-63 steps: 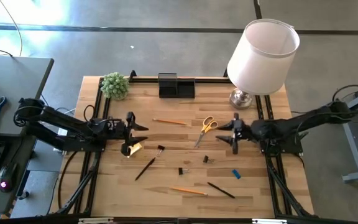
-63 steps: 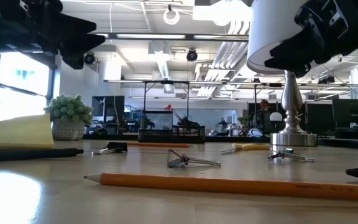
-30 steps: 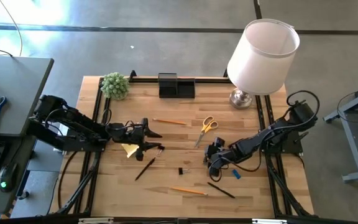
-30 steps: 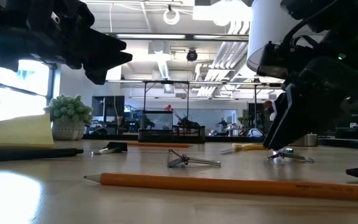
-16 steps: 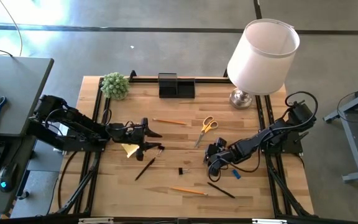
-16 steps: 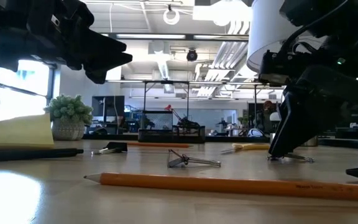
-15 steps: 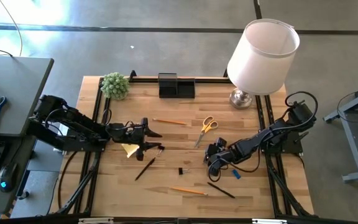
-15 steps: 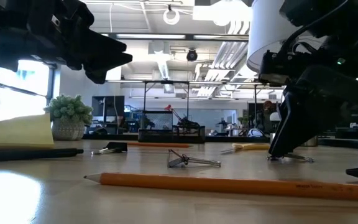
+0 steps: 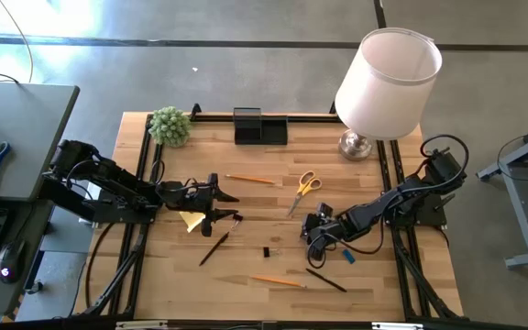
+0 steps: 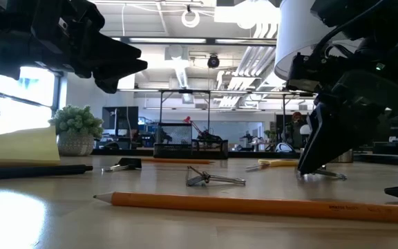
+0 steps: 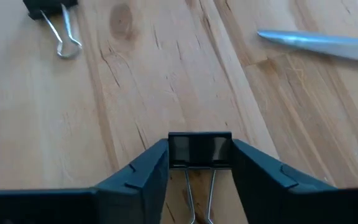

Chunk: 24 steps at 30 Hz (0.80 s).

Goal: Pick and place office supplies into organizer
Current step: Put the right black binder clip into the bottom left slot of the desk organizer

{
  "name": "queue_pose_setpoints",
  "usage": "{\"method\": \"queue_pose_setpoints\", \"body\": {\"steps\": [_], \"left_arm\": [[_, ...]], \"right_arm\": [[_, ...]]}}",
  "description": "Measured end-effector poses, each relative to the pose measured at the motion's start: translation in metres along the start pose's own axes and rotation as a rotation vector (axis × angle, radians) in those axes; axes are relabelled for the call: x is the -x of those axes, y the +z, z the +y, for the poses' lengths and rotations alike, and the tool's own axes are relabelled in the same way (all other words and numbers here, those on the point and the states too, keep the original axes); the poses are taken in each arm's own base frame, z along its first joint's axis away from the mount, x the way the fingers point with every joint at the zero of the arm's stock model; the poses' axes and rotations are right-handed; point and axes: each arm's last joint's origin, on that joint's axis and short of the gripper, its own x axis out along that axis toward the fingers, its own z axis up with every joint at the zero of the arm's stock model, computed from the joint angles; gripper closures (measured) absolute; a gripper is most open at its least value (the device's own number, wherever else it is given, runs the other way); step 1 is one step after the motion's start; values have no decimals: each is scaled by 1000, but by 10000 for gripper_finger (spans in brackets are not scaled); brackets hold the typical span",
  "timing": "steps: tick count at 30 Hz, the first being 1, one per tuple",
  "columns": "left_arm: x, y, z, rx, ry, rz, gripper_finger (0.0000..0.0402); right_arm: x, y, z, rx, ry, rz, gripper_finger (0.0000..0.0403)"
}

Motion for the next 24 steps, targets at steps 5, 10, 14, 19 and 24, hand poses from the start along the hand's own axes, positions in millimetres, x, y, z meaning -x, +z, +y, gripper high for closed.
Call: {"method": "queue_pose_setpoints", "body": {"steps": [5,10,14,19,24], "left_arm": [[0,0,0,0,0,0,250],[0,0,0,0,0,0,250],[0,0,0,1,0,-1,250],[0,1,0,1,-1,-9,250],[0,3,0,-12,-3,-33,250]], "right_arm": [[0,2,1,12,10,-17,281],[1,3,1,11,3,-41,269],[8,14,1,34,-3,-125,256],[24,37,-9,111,-103,-307,264],[24,67,-34,191,-213,-446,271]]}}
